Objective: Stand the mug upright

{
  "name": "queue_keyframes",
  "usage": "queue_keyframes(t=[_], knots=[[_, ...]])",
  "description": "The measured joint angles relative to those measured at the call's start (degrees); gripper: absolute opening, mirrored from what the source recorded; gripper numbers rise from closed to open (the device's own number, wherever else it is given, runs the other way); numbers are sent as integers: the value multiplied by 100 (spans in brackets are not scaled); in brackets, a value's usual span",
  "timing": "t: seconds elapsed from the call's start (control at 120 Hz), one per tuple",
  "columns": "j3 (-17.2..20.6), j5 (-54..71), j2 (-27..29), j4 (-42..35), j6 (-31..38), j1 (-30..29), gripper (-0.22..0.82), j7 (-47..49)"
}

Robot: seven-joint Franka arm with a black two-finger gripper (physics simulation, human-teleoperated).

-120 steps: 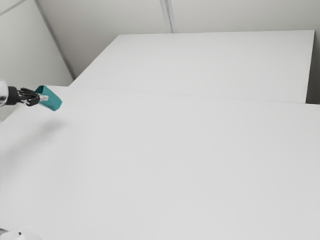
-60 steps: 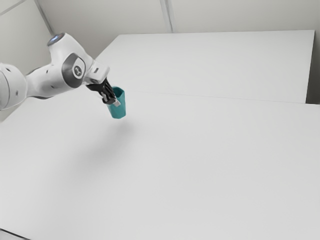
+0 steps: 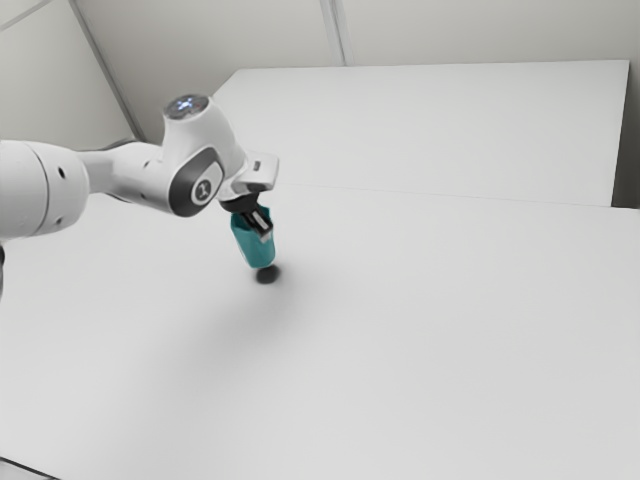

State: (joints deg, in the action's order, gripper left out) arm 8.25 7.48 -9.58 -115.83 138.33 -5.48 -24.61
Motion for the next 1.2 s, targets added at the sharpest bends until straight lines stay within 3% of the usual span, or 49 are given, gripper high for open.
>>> queue_keyframes(t=[0.292, 0.508, 0.742, 0.8, 0.867, 0.95, 1.2], knots=[[2, 60, -361, 33, 81, -2, -15, 1416], [9, 50, -265, 74, 39, 2, 30, 2111], [31, 2, 408, 72, -111, -6, 50, 2633], [66, -2, 444, 327, -444, -11, 53, 2706], [42, -30, 338, 1155, -1078, 50, 55, 2673], [-462, -160, 307, 1966, -1884, 551, 57, 2538], [-709, -423, 510, 2945, -3601, 719, 59, 2113]])
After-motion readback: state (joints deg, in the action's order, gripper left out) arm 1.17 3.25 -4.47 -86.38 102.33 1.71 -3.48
